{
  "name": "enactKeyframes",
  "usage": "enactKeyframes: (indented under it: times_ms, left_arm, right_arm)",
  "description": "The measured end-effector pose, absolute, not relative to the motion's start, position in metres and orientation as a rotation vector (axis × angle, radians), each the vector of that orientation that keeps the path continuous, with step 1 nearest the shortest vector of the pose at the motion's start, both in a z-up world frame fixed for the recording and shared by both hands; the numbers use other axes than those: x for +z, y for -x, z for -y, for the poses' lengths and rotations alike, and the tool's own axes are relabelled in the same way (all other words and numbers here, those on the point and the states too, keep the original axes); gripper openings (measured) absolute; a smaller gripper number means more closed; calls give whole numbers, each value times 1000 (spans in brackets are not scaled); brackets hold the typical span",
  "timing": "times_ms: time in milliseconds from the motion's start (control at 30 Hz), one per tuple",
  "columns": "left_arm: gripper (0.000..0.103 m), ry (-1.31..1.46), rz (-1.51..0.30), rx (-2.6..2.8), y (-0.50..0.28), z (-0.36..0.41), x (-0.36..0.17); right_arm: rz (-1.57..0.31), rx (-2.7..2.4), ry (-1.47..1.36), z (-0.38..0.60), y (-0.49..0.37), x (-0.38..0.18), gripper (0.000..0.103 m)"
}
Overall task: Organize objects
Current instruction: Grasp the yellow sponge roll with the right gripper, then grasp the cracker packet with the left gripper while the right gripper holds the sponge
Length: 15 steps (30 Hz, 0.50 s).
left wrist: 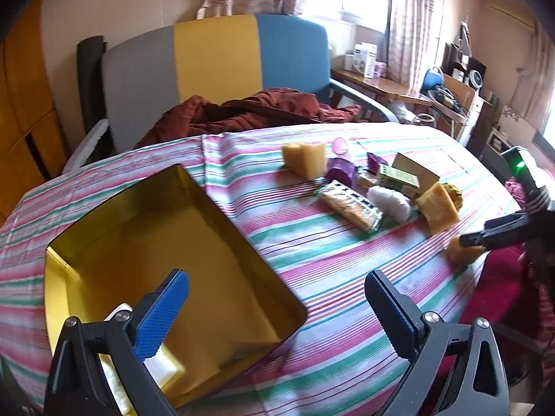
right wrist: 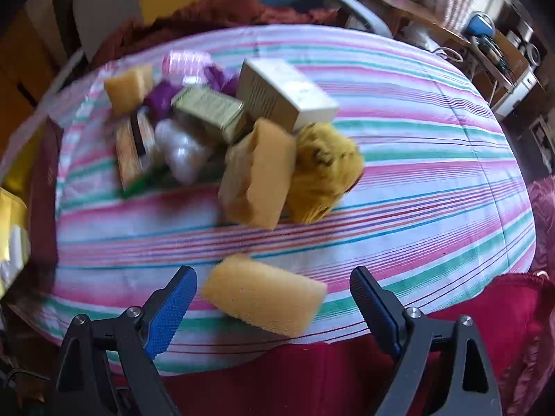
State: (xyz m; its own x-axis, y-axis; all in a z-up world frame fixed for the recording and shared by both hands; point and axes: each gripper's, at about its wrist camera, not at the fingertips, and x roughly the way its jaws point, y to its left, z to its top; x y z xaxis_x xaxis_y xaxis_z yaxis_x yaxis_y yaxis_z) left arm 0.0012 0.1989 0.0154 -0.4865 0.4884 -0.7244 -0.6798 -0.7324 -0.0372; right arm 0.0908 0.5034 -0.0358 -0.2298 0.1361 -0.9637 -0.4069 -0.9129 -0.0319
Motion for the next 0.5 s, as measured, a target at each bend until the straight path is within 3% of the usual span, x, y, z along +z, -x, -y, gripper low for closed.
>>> enactKeyframes:
  times_ms: [67,133,300,500]
  left_arm:
    - [102,968,-342,2198,-1,-208,16]
    - [102,969,-347,2178,0,-217,16]
    - [102,1027,-310,2120,9,-242,13]
    - [102,1133,-232,2068,28,-280,6]
  right_arm:
    - [-285,2164,1738,-502,-87,-41,88]
    - [-279,2127,1807,-502,-83,-51,72]
    - [-330,2168,1773,-505,-89,-47,64]
    - [-554,2337,1641,-517,-107,-35,63]
